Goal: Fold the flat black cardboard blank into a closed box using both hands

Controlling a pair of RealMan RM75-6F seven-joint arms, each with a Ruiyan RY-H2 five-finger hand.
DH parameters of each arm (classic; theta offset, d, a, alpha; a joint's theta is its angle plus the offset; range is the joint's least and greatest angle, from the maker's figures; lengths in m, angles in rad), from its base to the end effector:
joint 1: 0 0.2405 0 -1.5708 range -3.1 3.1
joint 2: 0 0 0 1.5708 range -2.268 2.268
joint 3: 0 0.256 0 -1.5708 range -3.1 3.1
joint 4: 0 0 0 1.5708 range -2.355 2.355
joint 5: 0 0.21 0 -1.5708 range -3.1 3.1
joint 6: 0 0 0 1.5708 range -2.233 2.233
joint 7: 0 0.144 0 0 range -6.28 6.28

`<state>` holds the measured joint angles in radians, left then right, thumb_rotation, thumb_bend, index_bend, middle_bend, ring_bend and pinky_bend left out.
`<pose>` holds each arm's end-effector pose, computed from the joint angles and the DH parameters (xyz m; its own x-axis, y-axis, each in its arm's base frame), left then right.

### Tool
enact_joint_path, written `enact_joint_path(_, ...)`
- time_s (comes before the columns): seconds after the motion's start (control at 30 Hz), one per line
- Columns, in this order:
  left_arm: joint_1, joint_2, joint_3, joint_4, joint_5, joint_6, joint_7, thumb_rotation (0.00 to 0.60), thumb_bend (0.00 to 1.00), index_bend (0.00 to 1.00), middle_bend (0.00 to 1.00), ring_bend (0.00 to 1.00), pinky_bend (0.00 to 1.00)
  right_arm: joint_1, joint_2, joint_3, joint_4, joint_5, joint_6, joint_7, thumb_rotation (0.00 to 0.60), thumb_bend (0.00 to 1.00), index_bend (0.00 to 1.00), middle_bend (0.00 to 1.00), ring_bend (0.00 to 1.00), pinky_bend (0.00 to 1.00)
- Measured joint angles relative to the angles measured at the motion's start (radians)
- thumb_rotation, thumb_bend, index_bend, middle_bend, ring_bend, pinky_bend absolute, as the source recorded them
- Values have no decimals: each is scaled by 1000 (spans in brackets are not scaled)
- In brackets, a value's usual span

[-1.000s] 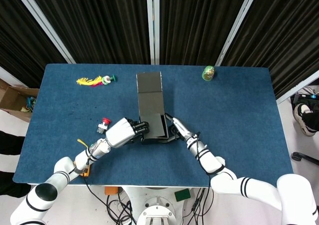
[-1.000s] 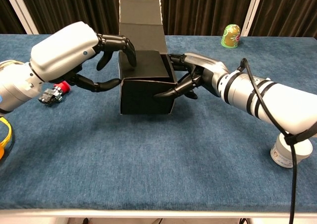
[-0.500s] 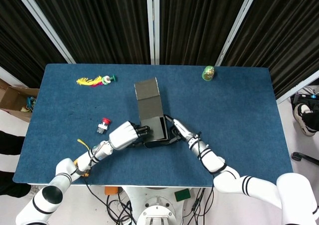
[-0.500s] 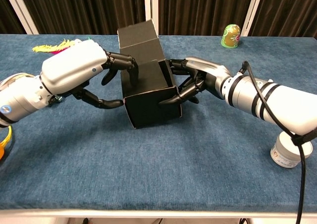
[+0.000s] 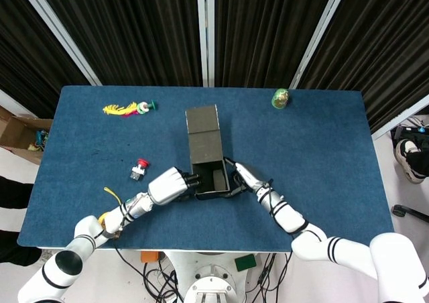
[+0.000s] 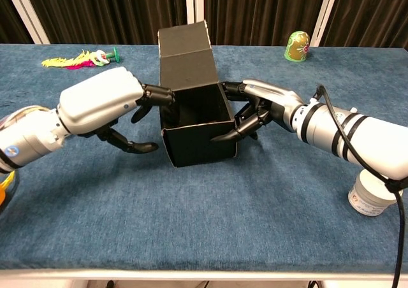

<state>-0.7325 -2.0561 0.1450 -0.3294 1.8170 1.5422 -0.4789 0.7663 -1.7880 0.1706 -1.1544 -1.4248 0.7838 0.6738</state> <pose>-0.1695 0.3183 -0.0757 0.3822 -0.0247 0.9238 0.4904 -0.8418 -0.2254 -0.1367 -0.3350 -0.0969 -0.2049 -0.6366 0.7434 -0.9120 -0.1516 -0.3812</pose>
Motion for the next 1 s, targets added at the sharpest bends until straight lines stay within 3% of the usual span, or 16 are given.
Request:
enact_joint_path(0.57,-22,74,21,-148,4,-92,172,600,205,375,340,700,953,2,-43,-64,109,-85,95,21,600,461,278,324,786,768)
enact_joint_path(1.0,-35,112,30,-221,9,-160,268,600,208,485,374,703,953,2,-51,-70,110,-83,118,8,600,462,278,324,786,764)
